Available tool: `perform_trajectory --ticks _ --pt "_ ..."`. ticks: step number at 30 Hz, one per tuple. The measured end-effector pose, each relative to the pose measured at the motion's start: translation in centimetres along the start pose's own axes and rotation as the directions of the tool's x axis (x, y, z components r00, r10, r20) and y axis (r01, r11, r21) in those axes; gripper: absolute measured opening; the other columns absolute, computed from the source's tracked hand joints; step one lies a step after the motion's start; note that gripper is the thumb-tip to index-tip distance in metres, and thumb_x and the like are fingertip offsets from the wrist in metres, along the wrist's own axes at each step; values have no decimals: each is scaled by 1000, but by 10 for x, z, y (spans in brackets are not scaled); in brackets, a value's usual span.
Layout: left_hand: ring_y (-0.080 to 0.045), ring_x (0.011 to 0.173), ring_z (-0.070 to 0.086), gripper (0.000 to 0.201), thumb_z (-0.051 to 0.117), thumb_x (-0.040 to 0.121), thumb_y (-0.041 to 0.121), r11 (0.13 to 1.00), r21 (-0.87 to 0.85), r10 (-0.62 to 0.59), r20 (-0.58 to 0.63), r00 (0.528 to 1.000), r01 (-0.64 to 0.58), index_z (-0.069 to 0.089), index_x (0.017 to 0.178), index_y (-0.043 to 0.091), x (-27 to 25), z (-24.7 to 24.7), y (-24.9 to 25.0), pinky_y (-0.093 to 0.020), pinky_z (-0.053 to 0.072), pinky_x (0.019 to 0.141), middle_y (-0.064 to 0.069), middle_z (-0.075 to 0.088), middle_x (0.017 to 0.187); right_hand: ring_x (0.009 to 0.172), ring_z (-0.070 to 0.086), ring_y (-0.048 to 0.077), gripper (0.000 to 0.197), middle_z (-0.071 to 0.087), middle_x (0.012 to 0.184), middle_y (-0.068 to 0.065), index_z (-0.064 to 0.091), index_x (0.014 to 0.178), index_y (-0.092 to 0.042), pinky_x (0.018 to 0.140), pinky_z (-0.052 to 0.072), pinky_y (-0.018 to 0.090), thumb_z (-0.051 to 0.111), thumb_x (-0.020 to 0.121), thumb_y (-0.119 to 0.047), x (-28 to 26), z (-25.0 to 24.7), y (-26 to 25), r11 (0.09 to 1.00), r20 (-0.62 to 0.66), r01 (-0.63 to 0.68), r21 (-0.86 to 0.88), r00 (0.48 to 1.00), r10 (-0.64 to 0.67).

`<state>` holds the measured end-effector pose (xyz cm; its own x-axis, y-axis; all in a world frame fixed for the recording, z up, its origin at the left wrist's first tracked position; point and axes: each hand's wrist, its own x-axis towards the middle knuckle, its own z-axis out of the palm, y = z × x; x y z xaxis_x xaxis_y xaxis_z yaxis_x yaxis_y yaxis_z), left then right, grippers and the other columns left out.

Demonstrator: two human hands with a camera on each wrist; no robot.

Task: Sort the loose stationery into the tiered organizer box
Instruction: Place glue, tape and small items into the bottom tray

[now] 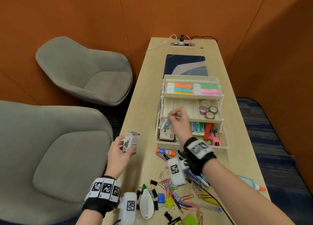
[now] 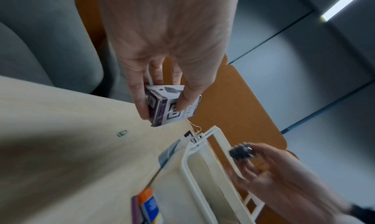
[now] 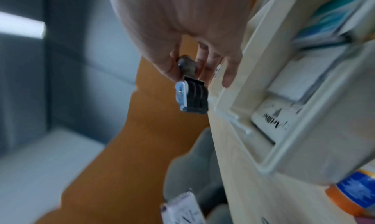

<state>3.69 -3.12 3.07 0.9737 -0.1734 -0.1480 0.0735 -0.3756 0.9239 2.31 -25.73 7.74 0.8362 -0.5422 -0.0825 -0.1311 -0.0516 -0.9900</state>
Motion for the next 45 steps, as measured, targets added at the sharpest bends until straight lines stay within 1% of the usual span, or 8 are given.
perform_trajectory --ticks 3,5,11,18,25,30,37,45 --pt "-11 95 58 45 65 84 0 998 -14 66 179 982 -64 52 124 15 7 24 37 -10 51 62 -5 57 112 89 64 33 14 55 103 16 47 99 -17 84 55 49 43 96 -4 -10 -55 -4 904 11 -192 381 979 203" --pt "-4 93 55 51 66 84 1 988 58 122 291 949 -145 50 130 13 19 42 56 -7 49 67 -4 56 118 88 65 33 19 48 110 14 46 105 -20 78 57 47 40 98 -3 -15 -81 1 886 4 -198 420 976 216" --pt "-19 118 49 54 63 88 11 709 468 152 629 763 -527 46 138 20 60 101 84 -31 38 105 -5 50 129 81 66 23 35 46 121 7 45 123 -26 62 56 29 38 98 -3 -26 -112 24 981 5 -148 126 989 149" --pt "-25 118 51 46 58 89 7 443 630 -107 744 660 -638 51 134 14 77 123 83 -32 41 99 -8 53 131 77 63 19 24 44 119 12 55 96 -28 53 48 26 42 94 -8 -11 -103 41 926 88 -197 -321 968 237" --pt "-26 112 56 35 55 91 21 386 653 -276 756 594 -651 60 124 17 83 128 96 -37 48 96 -7 60 126 64 57 14 20 50 104 2 57 112 -16 42 39 14 47 94 -18 19 -73 36 674 333 18 -738 879 341" --pt "-25 111 58 37 57 90 11 322 672 -270 740 616 -667 59 126 16 79 128 90 -37 49 96 -8 61 124 64 54 13 26 49 102 -2 60 115 -14 39 39 9 47 95 -24 28 -57 37 580 393 88 -810 816 425" --pt "-27 107 58 33 54 92 9 197 687 -225 726 650 -700 56 124 13 73 131 84 -34 47 86 -10 61 119 57 49 9 16 53 79 -3 65 102 -14 30 33 10 56 89 -19 36 -48 44 609 366 -20 -793 784 501" --pt "-28 118 54 32 47 97 12 73 743 -287 655 699 -665 53 128 5 65 142 93 -35 45 94 -12 56 127 56 50 12 26 56 85 0 61 114 -11 33 33 13 51 93 -22 37 -43 52 616 316 -123 -778 771 553"
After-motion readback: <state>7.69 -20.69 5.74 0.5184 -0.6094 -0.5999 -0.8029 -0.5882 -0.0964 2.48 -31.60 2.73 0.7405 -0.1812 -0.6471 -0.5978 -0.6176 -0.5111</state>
